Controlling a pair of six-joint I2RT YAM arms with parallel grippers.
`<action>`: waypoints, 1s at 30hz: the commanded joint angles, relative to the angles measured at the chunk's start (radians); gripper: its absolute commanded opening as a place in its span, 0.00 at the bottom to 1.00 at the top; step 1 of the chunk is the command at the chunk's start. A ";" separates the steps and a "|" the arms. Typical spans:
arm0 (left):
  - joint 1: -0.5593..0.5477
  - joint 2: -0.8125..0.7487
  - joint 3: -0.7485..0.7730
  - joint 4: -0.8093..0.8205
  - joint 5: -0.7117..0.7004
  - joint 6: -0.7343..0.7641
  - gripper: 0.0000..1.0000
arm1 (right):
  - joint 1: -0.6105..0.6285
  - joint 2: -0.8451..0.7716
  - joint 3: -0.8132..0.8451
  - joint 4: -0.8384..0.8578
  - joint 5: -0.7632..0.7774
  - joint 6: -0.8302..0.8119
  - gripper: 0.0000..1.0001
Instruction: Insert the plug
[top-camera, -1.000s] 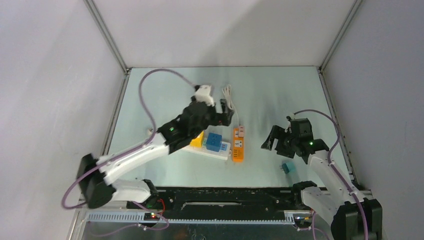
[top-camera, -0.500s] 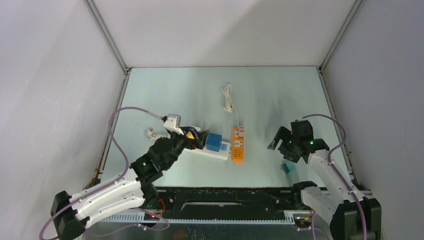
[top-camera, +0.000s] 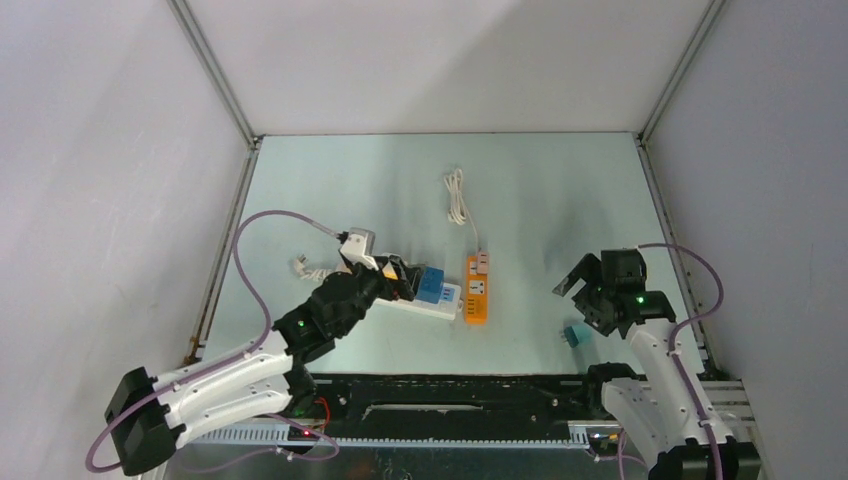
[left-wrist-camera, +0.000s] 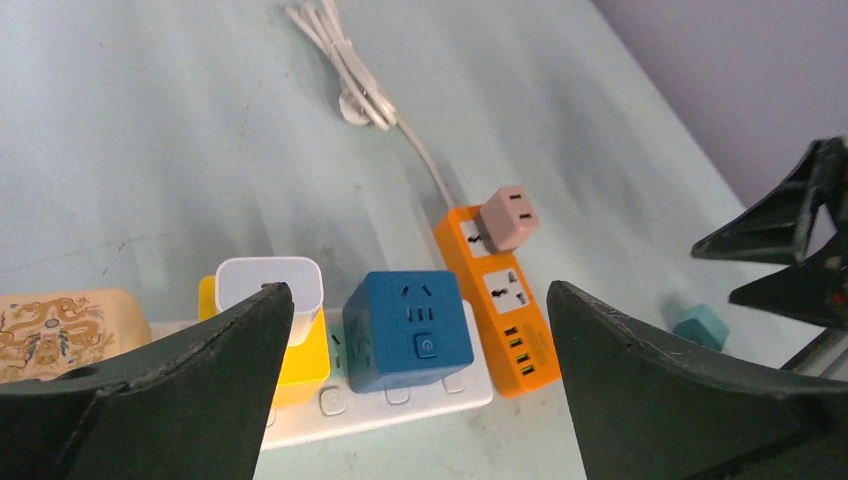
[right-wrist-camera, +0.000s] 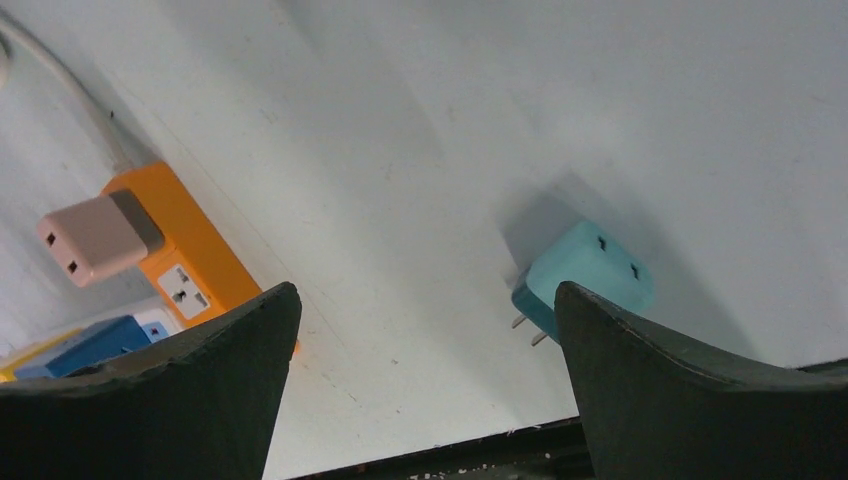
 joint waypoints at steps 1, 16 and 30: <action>0.006 0.041 0.079 0.004 0.028 0.031 1.00 | -0.056 -0.016 0.037 -0.069 0.049 0.055 0.99; 0.006 0.045 0.117 -0.071 -0.048 0.063 1.00 | -0.204 0.097 0.034 -0.198 0.091 0.122 0.94; 0.006 0.038 0.118 -0.089 -0.053 0.060 1.00 | -0.160 0.395 0.027 0.005 -0.048 0.043 0.54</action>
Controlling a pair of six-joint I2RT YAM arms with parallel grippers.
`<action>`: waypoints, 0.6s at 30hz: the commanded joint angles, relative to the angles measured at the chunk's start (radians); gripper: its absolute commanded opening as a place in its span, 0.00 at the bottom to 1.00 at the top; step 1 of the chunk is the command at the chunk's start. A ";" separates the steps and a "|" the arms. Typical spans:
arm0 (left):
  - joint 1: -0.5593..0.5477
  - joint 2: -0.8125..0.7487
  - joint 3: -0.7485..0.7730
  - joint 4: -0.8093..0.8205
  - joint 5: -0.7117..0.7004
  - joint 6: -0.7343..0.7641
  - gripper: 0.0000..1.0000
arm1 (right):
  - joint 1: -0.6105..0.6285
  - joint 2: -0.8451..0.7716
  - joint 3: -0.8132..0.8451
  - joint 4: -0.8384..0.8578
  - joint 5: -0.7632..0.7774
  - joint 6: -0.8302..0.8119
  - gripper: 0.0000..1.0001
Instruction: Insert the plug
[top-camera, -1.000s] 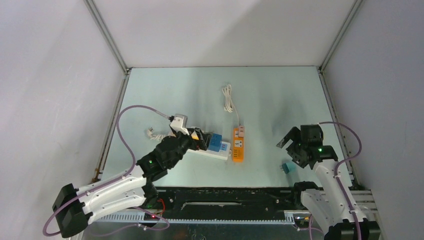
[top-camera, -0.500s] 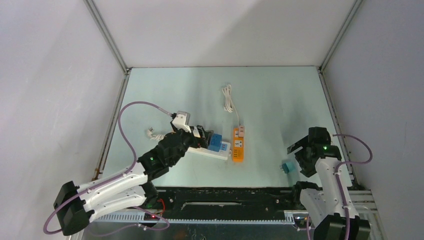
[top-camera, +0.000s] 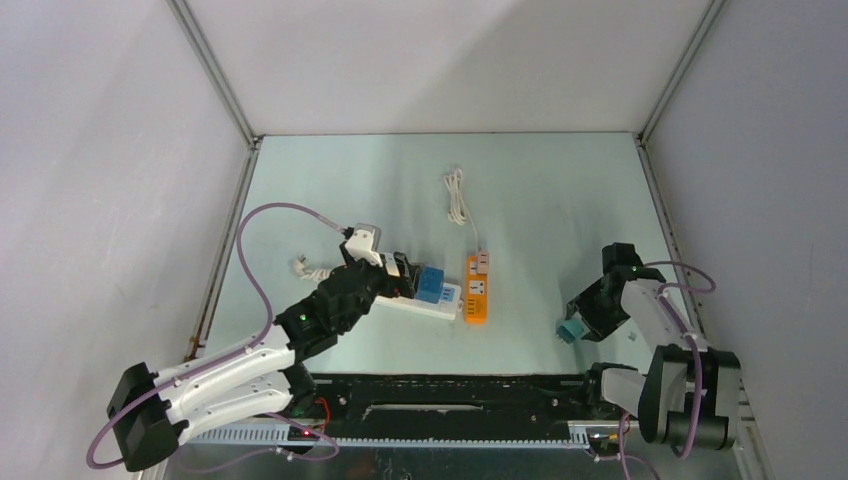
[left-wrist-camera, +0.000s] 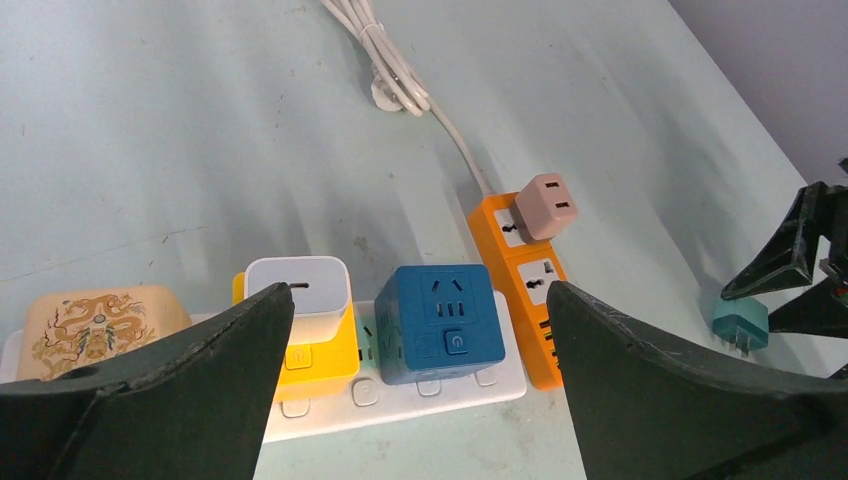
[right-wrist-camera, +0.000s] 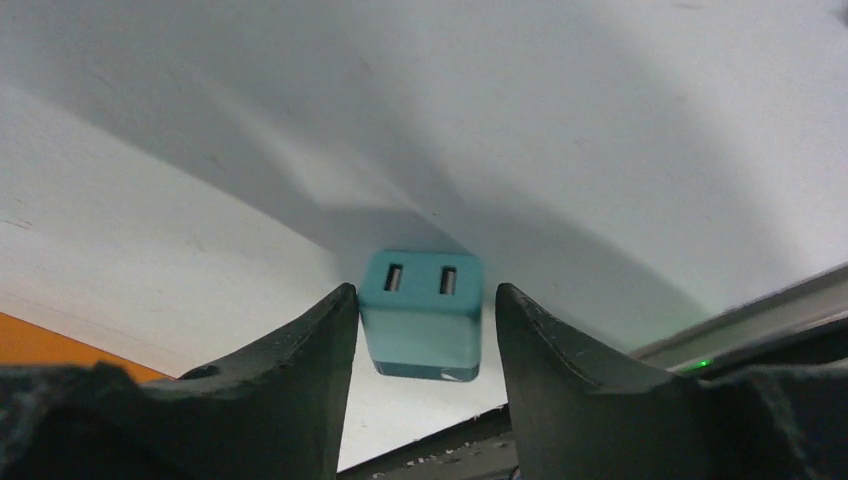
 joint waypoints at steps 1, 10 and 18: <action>0.005 -0.024 0.054 0.007 -0.026 0.011 1.00 | 0.019 0.070 0.027 0.085 -0.039 -0.022 0.53; 0.005 -0.056 0.055 -0.011 -0.026 0.002 1.00 | 0.034 0.136 0.027 0.125 -0.073 -0.045 0.15; 0.005 -0.033 0.121 -0.035 0.047 -0.046 1.00 | 0.035 -0.046 0.029 0.126 -0.162 -0.007 0.04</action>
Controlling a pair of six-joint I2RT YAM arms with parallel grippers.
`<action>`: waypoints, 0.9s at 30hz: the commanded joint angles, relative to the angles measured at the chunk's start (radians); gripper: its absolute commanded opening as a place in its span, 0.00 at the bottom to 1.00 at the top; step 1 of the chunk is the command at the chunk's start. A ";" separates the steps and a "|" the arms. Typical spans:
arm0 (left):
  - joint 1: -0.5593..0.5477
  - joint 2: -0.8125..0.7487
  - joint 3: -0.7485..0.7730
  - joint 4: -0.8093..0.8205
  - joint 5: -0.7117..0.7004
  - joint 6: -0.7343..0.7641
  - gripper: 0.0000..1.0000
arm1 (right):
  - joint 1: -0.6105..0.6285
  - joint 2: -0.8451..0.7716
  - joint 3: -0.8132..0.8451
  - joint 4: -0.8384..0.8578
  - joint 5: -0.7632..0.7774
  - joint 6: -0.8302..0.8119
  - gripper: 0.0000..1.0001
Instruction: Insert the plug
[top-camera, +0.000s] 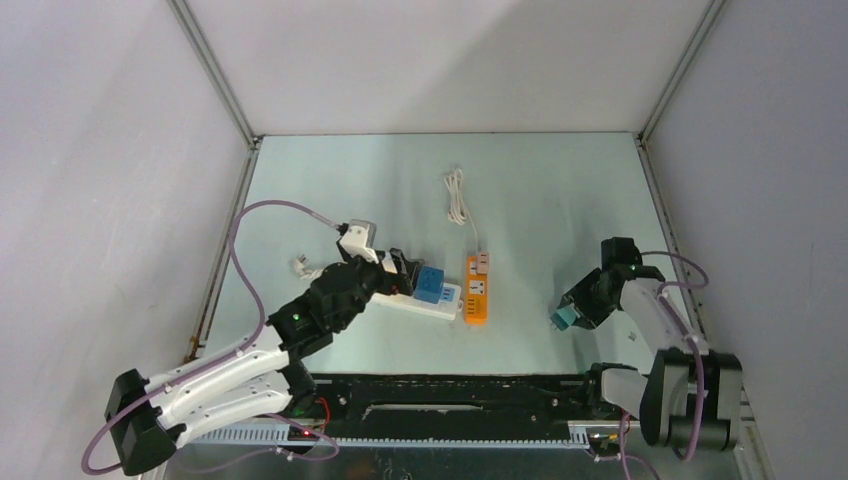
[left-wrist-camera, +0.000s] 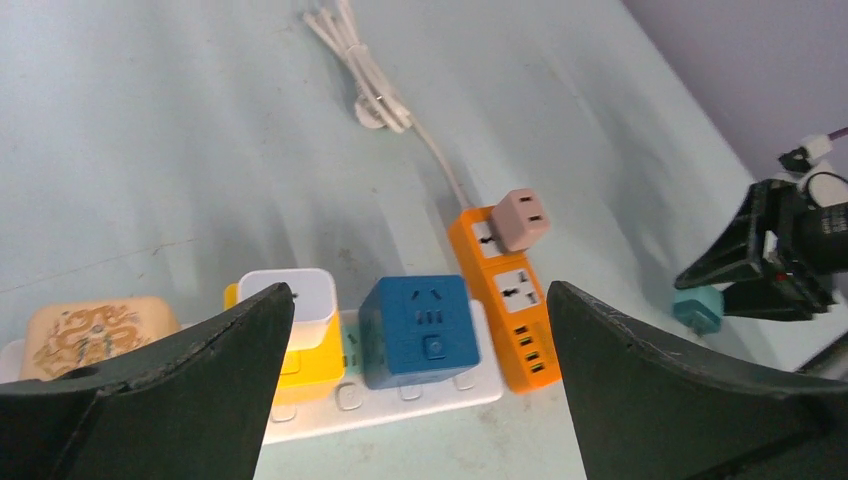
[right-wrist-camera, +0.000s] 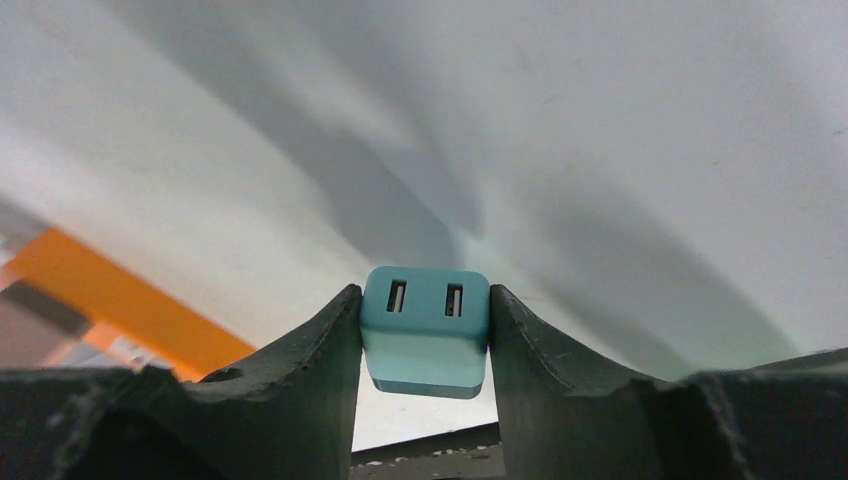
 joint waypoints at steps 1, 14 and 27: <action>0.004 0.019 0.110 0.008 0.048 -0.045 1.00 | 0.006 -0.144 0.011 0.041 -0.088 0.036 0.00; 0.005 0.344 0.270 0.113 0.414 -0.208 0.93 | 0.068 -0.333 0.062 0.074 -0.235 0.206 0.00; -0.065 0.817 0.612 0.118 0.857 -0.252 0.74 | 0.191 -0.387 0.100 0.105 -0.252 0.308 0.00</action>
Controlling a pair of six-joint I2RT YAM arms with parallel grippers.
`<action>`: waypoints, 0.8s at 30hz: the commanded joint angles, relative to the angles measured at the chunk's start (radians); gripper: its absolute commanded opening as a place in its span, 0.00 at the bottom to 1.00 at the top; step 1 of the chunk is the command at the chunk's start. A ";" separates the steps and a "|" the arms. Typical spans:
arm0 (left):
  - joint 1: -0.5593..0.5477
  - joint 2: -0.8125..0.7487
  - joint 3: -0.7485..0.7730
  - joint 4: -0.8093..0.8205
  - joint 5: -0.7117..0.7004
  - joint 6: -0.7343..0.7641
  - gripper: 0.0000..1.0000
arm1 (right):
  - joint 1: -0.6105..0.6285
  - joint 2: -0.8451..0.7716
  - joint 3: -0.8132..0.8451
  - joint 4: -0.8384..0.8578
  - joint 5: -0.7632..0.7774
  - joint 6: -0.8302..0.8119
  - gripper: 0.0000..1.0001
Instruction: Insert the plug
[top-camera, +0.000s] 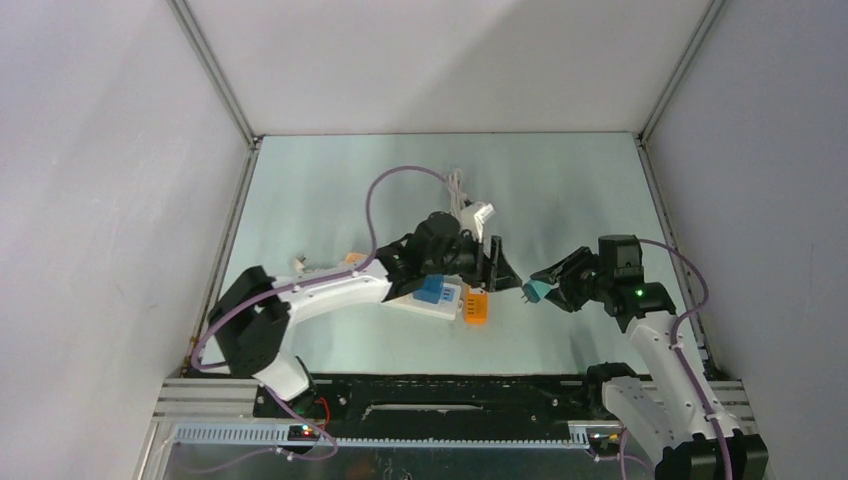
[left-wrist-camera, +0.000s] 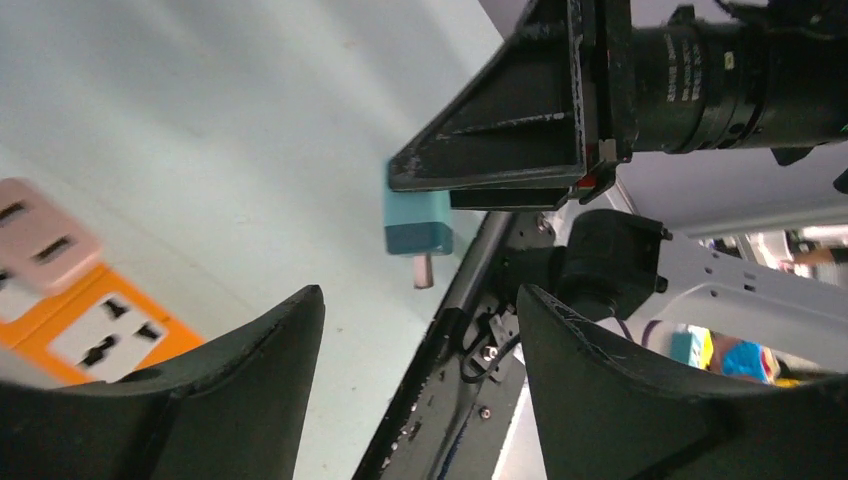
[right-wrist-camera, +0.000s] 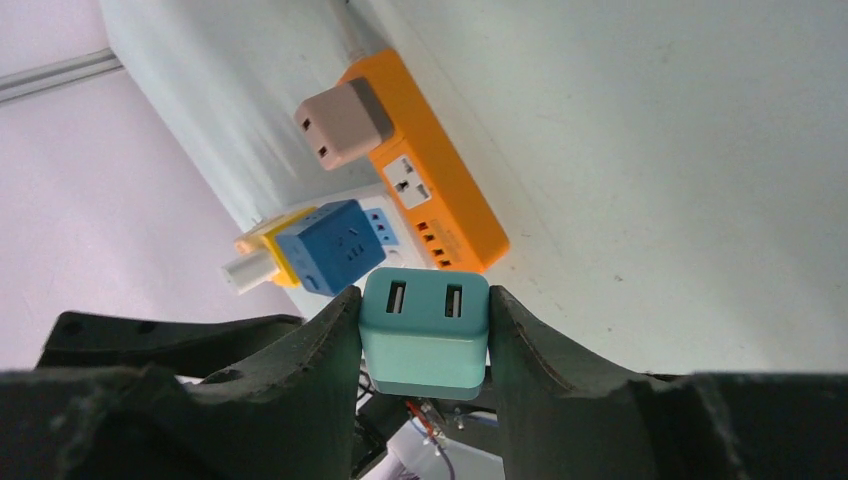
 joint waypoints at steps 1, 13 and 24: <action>-0.031 0.096 0.119 0.026 0.135 -0.029 0.73 | 0.013 -0.028 0.059 0.031 -0.029 0.040 0.00; -0.051 0.256 0.218 0.078 0.144 -0.073 0.63 | 0.013 -0.057 0.063 0.038 -0.053 0.058 0.00; -0.049 0.289 0.236 0.178 0.142 -0.112 0.00 | 0.015 -0.056 0.062 0.045 -0.068 0.040 0.03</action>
